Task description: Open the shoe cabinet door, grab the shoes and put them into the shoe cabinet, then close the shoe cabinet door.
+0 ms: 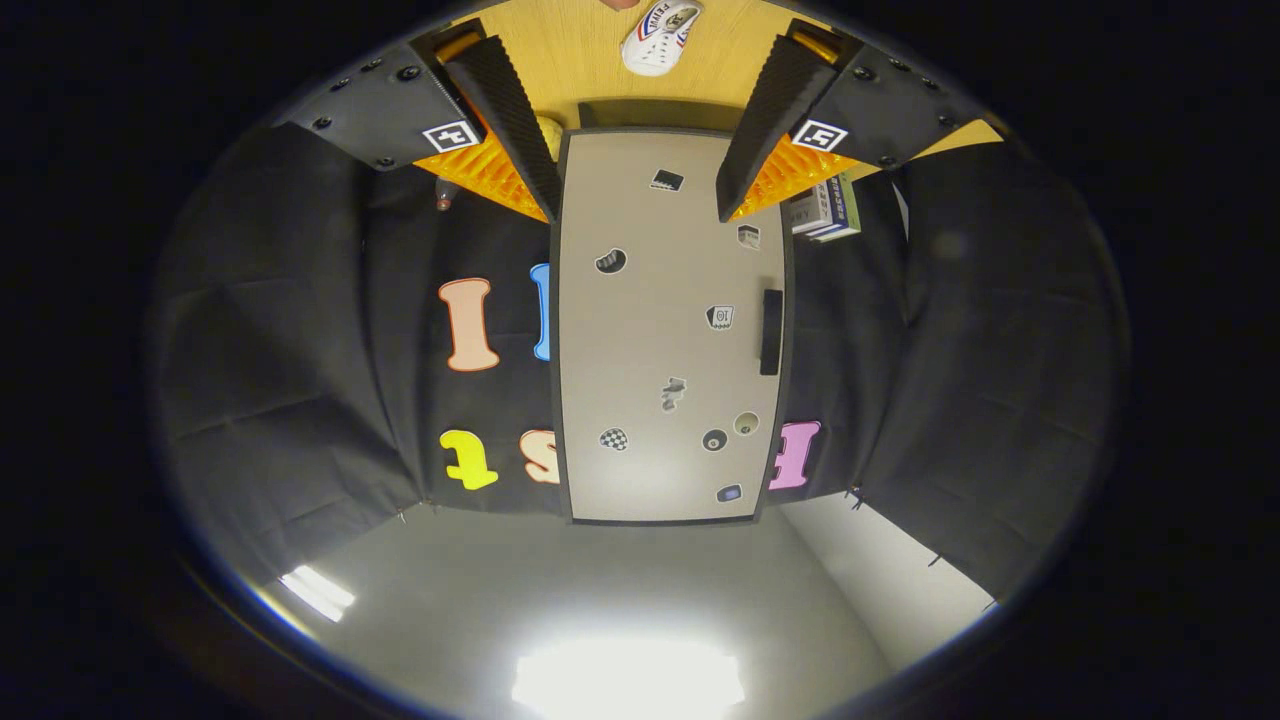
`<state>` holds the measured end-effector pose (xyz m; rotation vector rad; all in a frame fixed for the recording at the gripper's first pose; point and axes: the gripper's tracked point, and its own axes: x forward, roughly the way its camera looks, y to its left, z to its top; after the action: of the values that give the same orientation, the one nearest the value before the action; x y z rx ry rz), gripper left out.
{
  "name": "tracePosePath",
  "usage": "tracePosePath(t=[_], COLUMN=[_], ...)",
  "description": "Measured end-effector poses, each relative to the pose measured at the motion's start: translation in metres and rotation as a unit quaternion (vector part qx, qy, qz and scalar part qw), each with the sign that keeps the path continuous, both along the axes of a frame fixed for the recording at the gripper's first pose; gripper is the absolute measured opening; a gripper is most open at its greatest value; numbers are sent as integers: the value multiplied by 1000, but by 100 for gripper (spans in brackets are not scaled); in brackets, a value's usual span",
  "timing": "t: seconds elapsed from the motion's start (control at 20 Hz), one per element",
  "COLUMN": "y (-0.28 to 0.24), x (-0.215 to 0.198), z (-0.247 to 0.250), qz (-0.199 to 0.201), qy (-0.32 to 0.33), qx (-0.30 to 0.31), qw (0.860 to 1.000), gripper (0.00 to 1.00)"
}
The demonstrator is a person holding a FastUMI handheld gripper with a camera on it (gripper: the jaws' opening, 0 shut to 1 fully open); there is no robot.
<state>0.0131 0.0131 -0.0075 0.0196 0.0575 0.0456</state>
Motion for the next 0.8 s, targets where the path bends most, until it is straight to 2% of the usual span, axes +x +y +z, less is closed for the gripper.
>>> tracePosePath(t=[0.25, 0.8], y=[33, 119], x=[40, 166], z=[17, 61], qz=[26, 80], qy=[-1, -30], qx=[9, 3], qw=[1000, 996], gripper=[97, 97])
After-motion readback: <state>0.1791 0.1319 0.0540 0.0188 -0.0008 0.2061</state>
